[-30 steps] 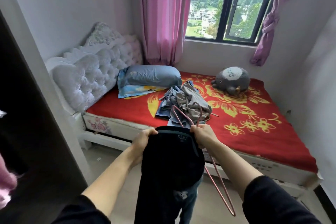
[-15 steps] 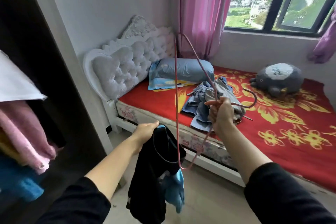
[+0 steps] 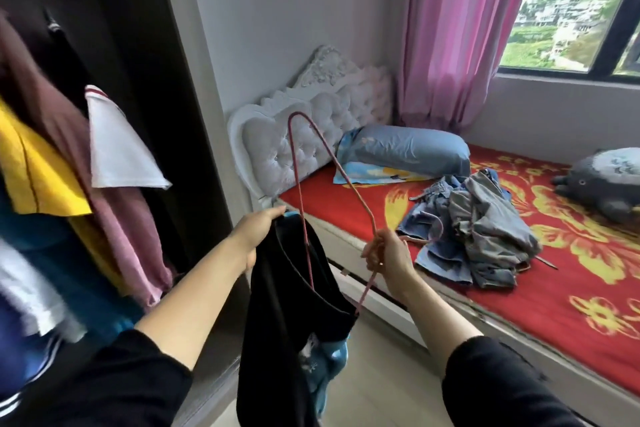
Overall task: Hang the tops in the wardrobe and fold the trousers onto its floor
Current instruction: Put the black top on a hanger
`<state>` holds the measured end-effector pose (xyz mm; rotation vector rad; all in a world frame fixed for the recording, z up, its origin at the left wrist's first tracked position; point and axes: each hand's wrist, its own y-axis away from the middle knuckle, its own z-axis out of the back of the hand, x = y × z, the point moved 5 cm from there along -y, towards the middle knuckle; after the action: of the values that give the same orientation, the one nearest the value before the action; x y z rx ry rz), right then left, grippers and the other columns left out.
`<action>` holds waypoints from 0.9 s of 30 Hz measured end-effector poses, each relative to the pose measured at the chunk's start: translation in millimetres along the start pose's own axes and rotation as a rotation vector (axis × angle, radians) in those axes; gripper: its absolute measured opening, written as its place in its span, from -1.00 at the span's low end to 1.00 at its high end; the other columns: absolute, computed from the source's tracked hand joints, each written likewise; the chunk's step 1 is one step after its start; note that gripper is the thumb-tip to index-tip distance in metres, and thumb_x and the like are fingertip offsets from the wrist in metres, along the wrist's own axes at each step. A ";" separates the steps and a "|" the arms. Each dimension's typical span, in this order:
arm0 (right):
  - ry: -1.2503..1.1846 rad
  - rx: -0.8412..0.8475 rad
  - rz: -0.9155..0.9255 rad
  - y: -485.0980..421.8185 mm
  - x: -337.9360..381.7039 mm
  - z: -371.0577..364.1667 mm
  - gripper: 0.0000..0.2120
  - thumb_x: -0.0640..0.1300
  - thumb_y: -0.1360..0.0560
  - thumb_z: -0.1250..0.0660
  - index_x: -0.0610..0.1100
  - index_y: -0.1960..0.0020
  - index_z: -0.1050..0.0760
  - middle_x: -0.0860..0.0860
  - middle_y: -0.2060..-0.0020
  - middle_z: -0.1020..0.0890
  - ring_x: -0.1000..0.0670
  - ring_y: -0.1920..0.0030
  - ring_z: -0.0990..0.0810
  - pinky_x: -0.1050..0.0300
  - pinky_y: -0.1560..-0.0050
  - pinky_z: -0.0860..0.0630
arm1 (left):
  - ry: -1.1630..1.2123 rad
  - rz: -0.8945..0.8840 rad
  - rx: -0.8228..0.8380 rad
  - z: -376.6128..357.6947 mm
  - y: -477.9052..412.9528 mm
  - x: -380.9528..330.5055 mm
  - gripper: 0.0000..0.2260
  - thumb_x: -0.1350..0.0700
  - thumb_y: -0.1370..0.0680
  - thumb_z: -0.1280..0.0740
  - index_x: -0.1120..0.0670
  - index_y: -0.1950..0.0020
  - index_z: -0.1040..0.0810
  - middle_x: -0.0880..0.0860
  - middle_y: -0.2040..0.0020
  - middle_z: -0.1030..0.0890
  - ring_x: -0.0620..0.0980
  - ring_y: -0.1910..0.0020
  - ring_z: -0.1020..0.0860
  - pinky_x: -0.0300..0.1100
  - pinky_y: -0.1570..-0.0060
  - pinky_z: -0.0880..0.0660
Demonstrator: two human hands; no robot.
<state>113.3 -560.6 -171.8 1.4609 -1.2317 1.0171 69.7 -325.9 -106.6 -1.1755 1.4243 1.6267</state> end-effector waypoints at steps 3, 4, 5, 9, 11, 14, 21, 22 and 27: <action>0.348 0.130 -0.013 1.2 -20.2 -12.2 -0.49 -0.06 -0.55 -0.09 -0.21 0.47 -0.57 -0.06 0.54 -0.47 0.05 0.50 -0.43 0.22 0.37 -0.46 | -0.029 -0.120 -0.168 36.8 -6.2 -10.5 -0.54 -0.12 -0.50 -0.37 0.14 -0.29 -0.54 0.12 -0.28 -0.54 0.12 -0.29 -0.48 -0.01 -0.37 -0.32; 0.407 0.152 -0.002 -0.3 -21.6 -14.5 -0.49 -0.06 -0.56 -0.09 -0.20 0.46 -0.57 -0.05 0.53 -0.49 0.05 0.48 -0.44 0.21 0.32 -0.45 | -0.040 -0.174 -0.210 46.9 -8.4 -12.8 -0.54 -0.12 -0.52 -0.35 0.13 -0.32 -0.52 0.08 -0.30 -0.51 0.08 -0.34 -0.43 -0.07 -0.37 -0.28; 0.471 0.172 0.020 -2.5 -20.7 -17.6 -0.49 -0.06 -0.55 -0.10 -0.20 0.47 -0.57 -0.05 0.53 -0.51 0.05 0.47 -0.44 0.19 0.30 -0.44 | -0.068 -0.236 -0.253 56.7 -10.7 -15.3 -0.57 -0.11 -0.56 -0.31 0.13 -0.32 -0.51 0.04 -0.30 -0.51 0.04 -0.36 -0.41 -0.15 -0.33 -0.26; 0.700 0.156 0.111 -15.1 -8.8 -23.6 -0.53 -0.09 -0.52 -0.19 -0.16 0.53 -0.54 -0.02 0.59 -0.49 0.06 0.53 -0.42 0.23 0.41 -0.37 | -0.264 -0.395 -0.438 95.4 -10.1 -15.8 -0.80 -0.02 -0.63 -0.20 -0.03 -0.04 -0.62 -0.16 0.15 -0.57 -0.13 0.03 -0.50 -0.40 0.09 -0.32; 0.799 0.088 0.174 -23.2 3.0 -24.9 -0.53 -0.07 -0.50 -0.21 -0.16 0.55 -0.52 0.03 0.67 -0.45 0.11 0.61 -0.40 0.30 0.49 -0.33 | -0.406 -0.429 -0.512 109.3 -9.0 -10.4 -0.78 0.00 -0.63 -0.20 -0.10 0.16 -0.56 -0.14 0.28 -0.54 -0.19 0.25 -0.47 -0.39 0.31 -0.30; 0.946 0.045 0.215 -33.5 19.6 -30.8 -0.53 -0.03 -0.48 -0.22 -0.17 0.56 -0.53 0.03 0.70 -0.42 0.13 0.64 -0.41 0.28 0.48 -0.33 | -0.513 -0.414 -0.591 124.7 -8.5 0.6 -0.69 -0.08 -0.63 -0.17 0.05 0.17 -0.56 0.00 0.38 -0.47 -0.09 0.42 -0.38 -0.19 0.41 -0.28; 1.133 -0.017 0.263 -44.4 49.2 -42.0 -0.56 0.02 -0.46 -0.25 -0.26 0.45 -0.56 -0.10 0.52 -0.55 -0.11 0.39 -0.56 0.05 0.25 -0.50 | -0.705 -0.449 -0.619 131.4 -5.5 5.6 -0.57 -0.07 -0.64 -0.14 0.19 0.32 -0.40 -0.03 0.33 -0.39 -0.05 0.35 -0.37 -0.13 0.36 -0.22; 1.174 -0.001 0.276 -44.3 52.6 -45.5 -0.57 0.02 -0.45 -0.24 -0.28 0.42 -0.55 -0.13 0.48 -0.57 -0.15 0.37 -0.56 0.04 0.26 -0.49 | -0.744 -0.470 -0.612 129.9 -4.7 2.9 -0.56 -0.07 -0.64 -0.14 0.17 0.33 -0.39 -0.03 0.28 -0.39 -0.07 0.34 -0.37 -0.15 0.36 -0.23; 1.290 0.012 0.302 -40.7 76.6 -67.7 -0.60 0.03 -0.42 -0.22 -0.29 0.35 -0.52 -0.12 0.44 -0.54 -0.17 0.34 -0.55 0.07 0.33 -0.43 | -0.771 -0.523 -0.516 116.3 -5.7 -15.4 -0.55 -0.08 -0.63 -0.16 0.12 0.40 -0.37 0.02 0.25 -0.43 0.09 0.18 -0.46 -0.12 0.25 -0.33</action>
<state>163.5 -508.3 -89.0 0.3552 -0.4536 1.7383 57.7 -209.7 -94.6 -0.8990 0.1957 1.7964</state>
